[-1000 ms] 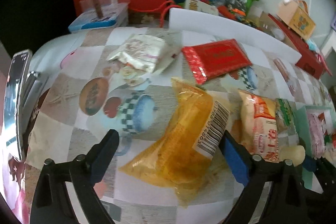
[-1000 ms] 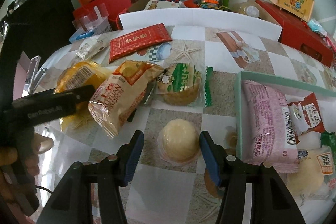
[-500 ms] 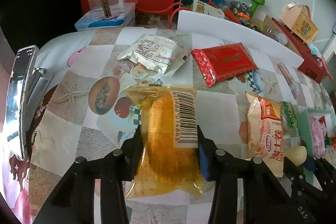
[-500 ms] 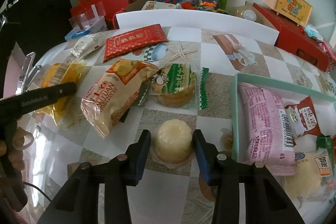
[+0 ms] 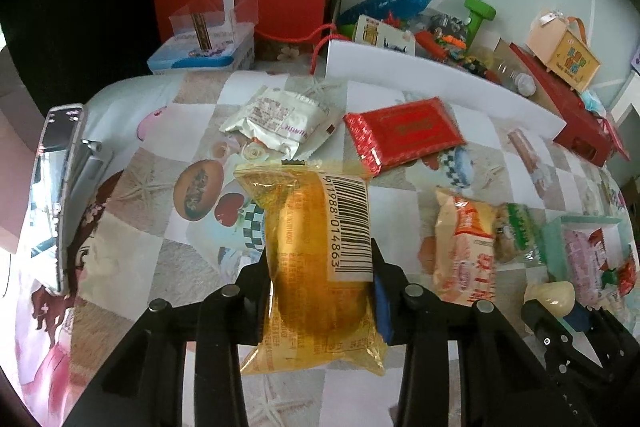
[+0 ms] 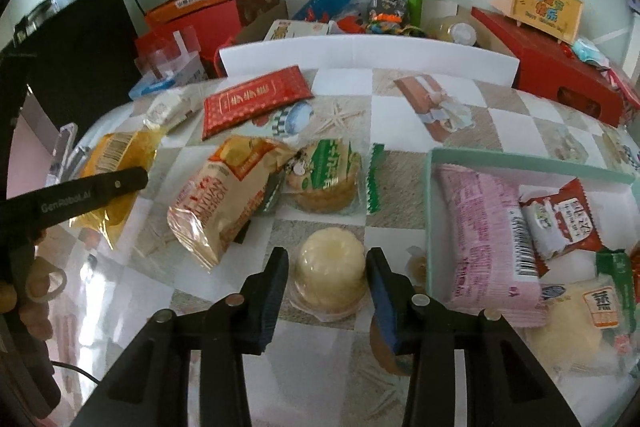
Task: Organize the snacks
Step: 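Lift both held snacks and carry them over the tray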
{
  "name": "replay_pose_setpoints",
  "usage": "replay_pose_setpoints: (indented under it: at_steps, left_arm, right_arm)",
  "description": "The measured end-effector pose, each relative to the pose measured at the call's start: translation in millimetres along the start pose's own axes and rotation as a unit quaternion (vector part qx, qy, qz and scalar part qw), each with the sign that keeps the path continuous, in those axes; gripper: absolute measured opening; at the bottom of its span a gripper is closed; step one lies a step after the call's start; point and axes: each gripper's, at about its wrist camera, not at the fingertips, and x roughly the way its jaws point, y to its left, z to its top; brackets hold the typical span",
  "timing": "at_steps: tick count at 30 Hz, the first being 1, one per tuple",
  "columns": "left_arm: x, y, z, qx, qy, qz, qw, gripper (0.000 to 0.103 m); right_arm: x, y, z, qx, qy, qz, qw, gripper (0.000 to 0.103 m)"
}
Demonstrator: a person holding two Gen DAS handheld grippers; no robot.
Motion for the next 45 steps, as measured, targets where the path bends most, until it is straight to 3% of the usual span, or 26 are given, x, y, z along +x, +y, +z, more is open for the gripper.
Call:
replay_pose_setpoints:
  at_steps: [13,25,36,45]
  left_arm:
    - [-58.3,-48.3,2.3,0.026,-0.044,-0.007,0.9987,0.041]
    - [-97.0,-128.3,-15.8,0.097,-0.065,-0.078,0.99,0.041]
    - [-98.7,-189.0,-51.9,0.163,-0.029,-0.114,0.9796,0.041]
    - [-79.0,-223.9,-84.8,0.202,0.026,-0.124,0.9712,0.041]
  right_arm:
    - [-51.7,-20.1,6.5,0.034,-0.042,0.004,0.999,0.043]
    - [-103.2,-91.5,-0.6,0.117,-0.063,-0.052,0.99,0.043]
    - [-148.9,-165.9,-19.1,0.197,-0.083,-0.123,0.969,0.043]
    - [-131.9,-188.5,-34.0,0.217,-0.033,-0.137,0.966,0.043]
